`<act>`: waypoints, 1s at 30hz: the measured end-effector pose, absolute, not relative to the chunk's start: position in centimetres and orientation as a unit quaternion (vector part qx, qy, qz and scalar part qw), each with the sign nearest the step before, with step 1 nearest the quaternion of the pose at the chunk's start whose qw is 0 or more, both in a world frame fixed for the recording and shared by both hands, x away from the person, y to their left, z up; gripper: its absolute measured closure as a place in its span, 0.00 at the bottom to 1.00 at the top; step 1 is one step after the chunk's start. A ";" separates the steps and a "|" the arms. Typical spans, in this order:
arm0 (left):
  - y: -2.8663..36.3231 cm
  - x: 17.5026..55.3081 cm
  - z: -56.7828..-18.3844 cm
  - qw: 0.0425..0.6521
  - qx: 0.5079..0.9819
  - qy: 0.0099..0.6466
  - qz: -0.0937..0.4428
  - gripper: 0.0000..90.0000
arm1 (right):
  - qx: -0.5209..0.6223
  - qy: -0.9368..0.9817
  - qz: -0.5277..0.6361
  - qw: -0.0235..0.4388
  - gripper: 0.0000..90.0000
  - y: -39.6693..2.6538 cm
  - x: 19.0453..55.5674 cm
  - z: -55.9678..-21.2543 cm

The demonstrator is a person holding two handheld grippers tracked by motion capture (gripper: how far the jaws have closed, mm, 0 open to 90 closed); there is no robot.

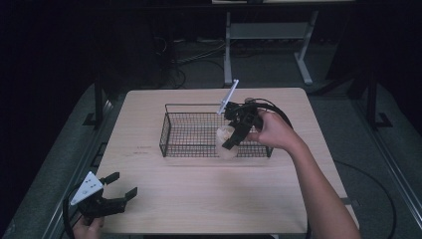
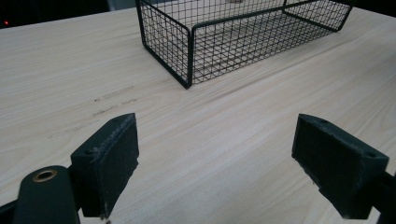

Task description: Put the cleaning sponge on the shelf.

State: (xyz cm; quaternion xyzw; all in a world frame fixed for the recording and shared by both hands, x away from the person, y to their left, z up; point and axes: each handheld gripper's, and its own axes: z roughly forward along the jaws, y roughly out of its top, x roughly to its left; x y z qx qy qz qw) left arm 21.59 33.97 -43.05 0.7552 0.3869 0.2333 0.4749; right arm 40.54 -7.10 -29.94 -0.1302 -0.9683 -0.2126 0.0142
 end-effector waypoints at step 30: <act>34.0 21.6 -43.0 0.475 0.754 0.389 0.233 0.15 | -0.186 -0.959 -0.211 0.014 0.31 -7.6 46.1 -31.0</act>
